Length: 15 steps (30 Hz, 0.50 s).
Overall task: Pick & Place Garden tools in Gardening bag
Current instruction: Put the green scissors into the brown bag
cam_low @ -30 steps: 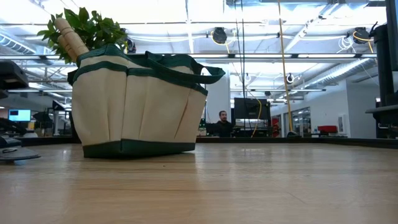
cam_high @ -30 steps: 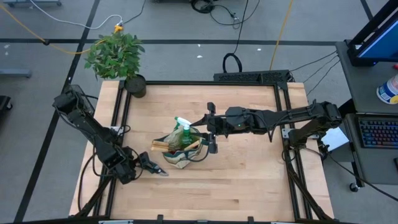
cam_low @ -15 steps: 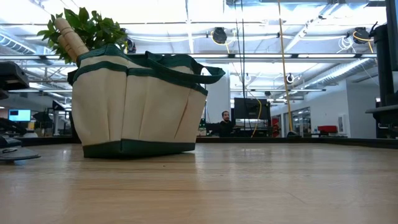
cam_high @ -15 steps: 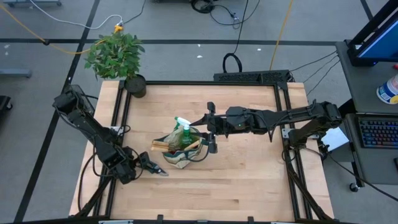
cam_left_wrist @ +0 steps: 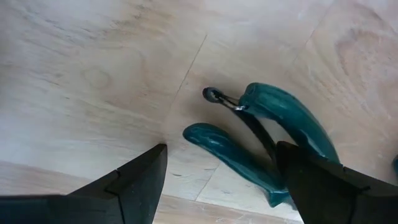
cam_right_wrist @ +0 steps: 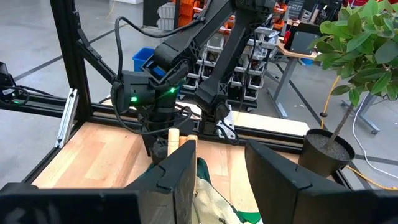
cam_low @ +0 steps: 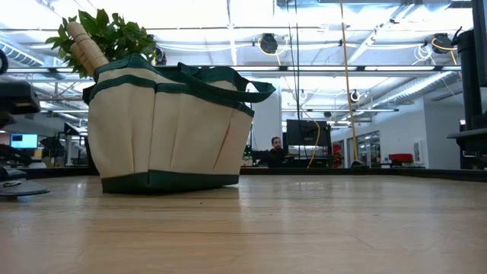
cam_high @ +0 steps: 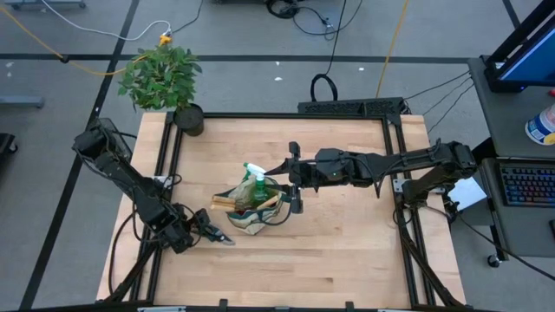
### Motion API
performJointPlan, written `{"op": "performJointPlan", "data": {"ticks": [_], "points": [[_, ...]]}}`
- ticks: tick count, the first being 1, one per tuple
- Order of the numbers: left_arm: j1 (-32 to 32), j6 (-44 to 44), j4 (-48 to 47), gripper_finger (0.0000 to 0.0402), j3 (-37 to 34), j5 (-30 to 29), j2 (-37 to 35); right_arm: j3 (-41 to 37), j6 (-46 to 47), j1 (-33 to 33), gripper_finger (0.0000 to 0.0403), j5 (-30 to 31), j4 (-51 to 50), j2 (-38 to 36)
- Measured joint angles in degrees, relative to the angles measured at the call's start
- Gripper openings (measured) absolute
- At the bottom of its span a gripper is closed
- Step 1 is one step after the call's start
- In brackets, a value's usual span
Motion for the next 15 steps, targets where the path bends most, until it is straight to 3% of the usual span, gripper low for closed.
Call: {"op": "performJointPlan", "data": {"ticks": [15], "points": [[0.99, -0.94, -1.62, 0.0308, 0.06, -0.45, 0.00, 0.00, 0.21, 0.00, 0.0130, 0.00, 0.03, 0.00]]}}
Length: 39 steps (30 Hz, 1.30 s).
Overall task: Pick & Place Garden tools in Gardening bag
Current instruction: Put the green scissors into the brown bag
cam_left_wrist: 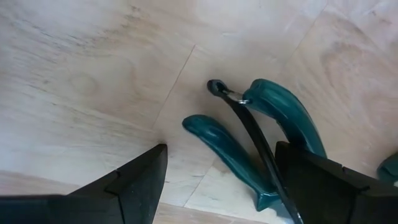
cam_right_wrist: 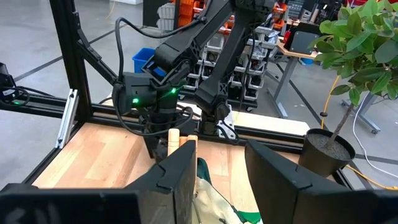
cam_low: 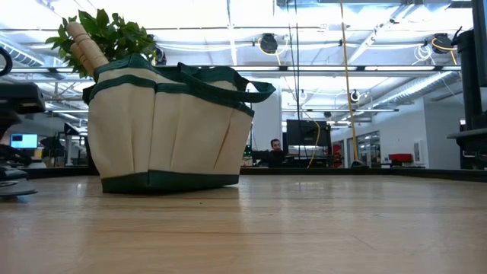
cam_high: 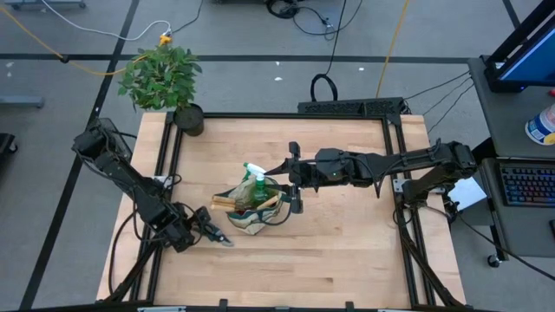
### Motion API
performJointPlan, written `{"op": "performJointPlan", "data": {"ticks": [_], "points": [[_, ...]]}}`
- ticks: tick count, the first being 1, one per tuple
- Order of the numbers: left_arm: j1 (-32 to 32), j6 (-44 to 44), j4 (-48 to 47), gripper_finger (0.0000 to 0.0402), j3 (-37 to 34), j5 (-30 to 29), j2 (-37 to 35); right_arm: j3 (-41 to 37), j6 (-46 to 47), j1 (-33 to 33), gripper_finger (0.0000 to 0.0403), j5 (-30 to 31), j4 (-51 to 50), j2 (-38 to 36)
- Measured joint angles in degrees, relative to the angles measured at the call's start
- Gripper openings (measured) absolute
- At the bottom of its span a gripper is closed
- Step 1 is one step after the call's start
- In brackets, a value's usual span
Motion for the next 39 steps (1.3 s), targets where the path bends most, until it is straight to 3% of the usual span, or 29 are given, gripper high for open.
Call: {"op": "performJointPlan", "data": {"ticks": [18, 39], "points": [[2.34, 1.87, -3.13, 0.0308, 0.13, -5.52, -0.02, 0.00, 0.28, 0.00, 0.0130, 0.00, 0.00, 0.00], [2.45, 4.60, -4.02, 0.0307, 0.13, -1.21, -0.02, 0.00, 0.33, 0.04, 0.0130, 0.00, 0.00, 0.02]]}}
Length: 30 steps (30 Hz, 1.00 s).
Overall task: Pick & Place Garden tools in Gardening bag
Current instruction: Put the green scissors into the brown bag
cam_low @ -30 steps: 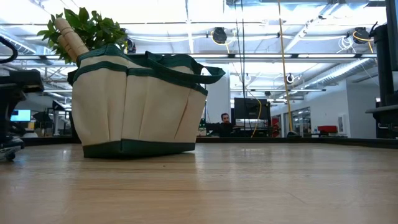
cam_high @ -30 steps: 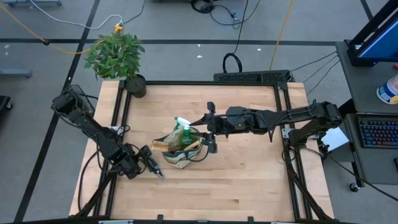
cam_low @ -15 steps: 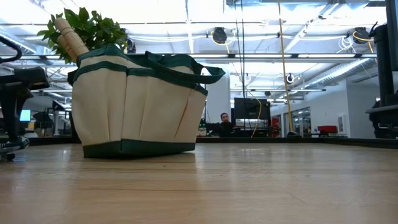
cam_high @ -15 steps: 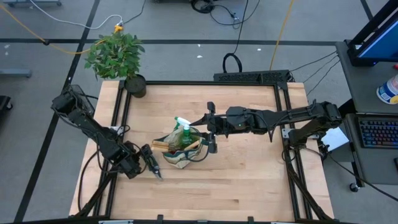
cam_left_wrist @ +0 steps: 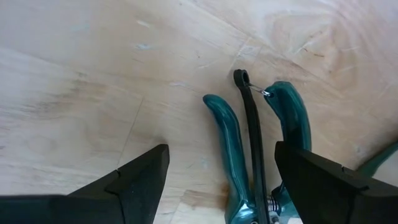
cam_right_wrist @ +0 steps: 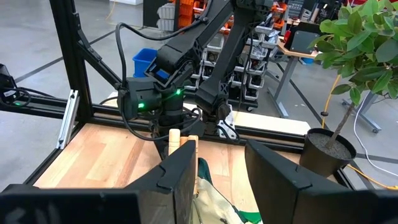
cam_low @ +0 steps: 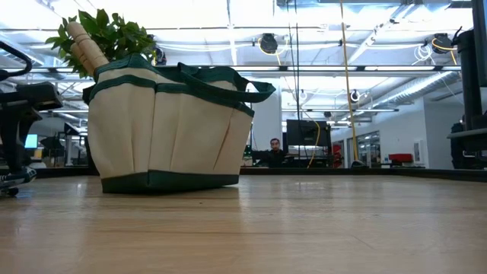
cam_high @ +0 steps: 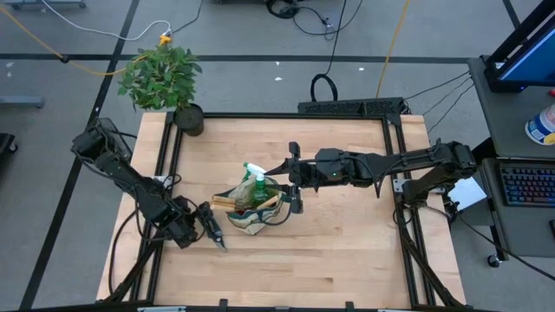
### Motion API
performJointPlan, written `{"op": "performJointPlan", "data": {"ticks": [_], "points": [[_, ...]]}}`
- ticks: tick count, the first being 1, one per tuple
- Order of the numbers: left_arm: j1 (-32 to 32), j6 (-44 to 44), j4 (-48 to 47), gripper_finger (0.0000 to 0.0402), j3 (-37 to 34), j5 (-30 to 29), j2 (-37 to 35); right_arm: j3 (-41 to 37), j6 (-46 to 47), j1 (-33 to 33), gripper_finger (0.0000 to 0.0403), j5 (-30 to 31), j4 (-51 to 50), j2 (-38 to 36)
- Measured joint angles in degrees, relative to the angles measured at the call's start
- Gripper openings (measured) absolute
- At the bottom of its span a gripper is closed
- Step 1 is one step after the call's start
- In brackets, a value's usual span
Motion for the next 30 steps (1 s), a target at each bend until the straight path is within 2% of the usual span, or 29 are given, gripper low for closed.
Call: {"op": "performJointPlan", "data": {"ticks": [21, 30], "points": [[-1.50, -0.92, -1.27, 0.0307, 0.00, 5.74, 0.13, 0.00, 0.52, 0.00, 0.0130, 0.04, 0.02, 0.00], [2.04, 2.16, -1.54, 0.0307, 0.08, 9.85, 0.74, 0.00, 0.91, 0.00, 0.0130, 0.04, 0.49, 0.00]]}}
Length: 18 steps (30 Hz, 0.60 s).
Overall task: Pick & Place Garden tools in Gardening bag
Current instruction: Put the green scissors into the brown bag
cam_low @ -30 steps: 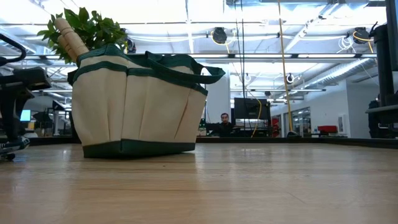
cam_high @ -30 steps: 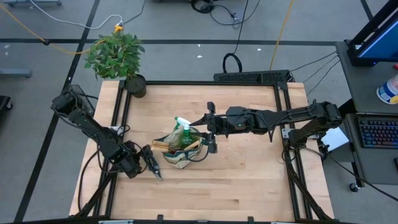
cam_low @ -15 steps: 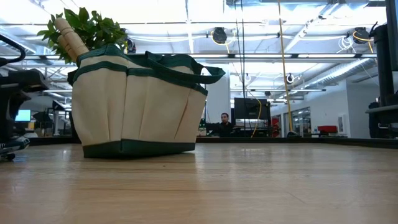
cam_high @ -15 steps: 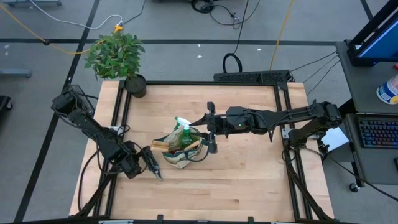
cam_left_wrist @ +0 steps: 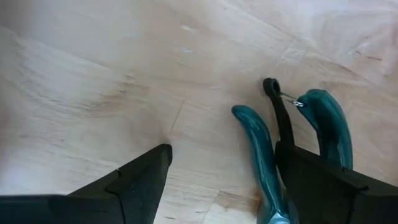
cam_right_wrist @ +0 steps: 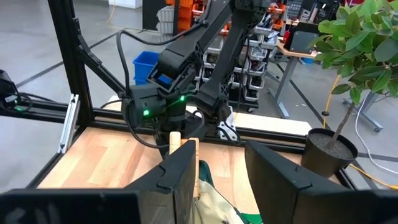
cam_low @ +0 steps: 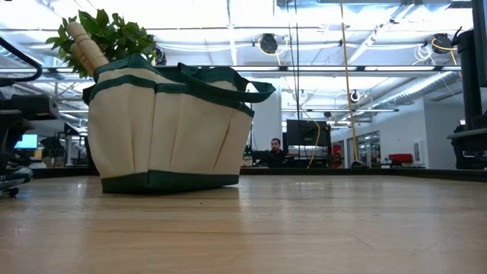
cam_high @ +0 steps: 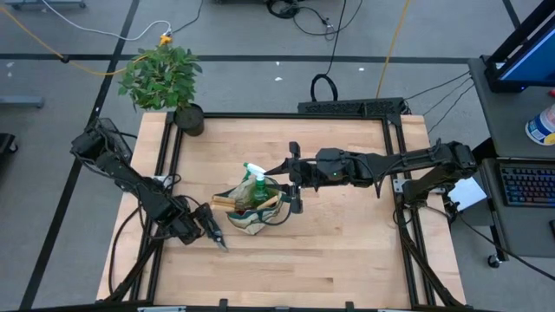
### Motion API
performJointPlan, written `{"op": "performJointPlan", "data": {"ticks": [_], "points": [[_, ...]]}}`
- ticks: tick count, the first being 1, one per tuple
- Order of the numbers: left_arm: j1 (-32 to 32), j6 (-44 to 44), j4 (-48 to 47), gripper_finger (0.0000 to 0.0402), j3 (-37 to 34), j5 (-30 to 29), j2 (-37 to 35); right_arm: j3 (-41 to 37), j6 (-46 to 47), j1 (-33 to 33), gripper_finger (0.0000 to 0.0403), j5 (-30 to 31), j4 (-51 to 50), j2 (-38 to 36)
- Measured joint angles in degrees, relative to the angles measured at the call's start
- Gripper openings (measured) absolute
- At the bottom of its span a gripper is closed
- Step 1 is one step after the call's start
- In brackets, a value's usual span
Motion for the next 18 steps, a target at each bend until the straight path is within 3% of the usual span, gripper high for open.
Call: {"op": "performJointPlan", "data": {"ticks": [8, 18], "points": [[2.16, 3.94, 0.80, 0.0286, 0.28, 1.89, 1.27, 0.00, 0.51, 0.00, 0.0130, 0.00, 1.05, 0.00], [1.96, 2.70, 1.60, 0.0144, 0.27, -0.34, 1.43, 0.00, 0.51, 0.00, 0.0130, -0.02, 2.52, 0.00]]}}
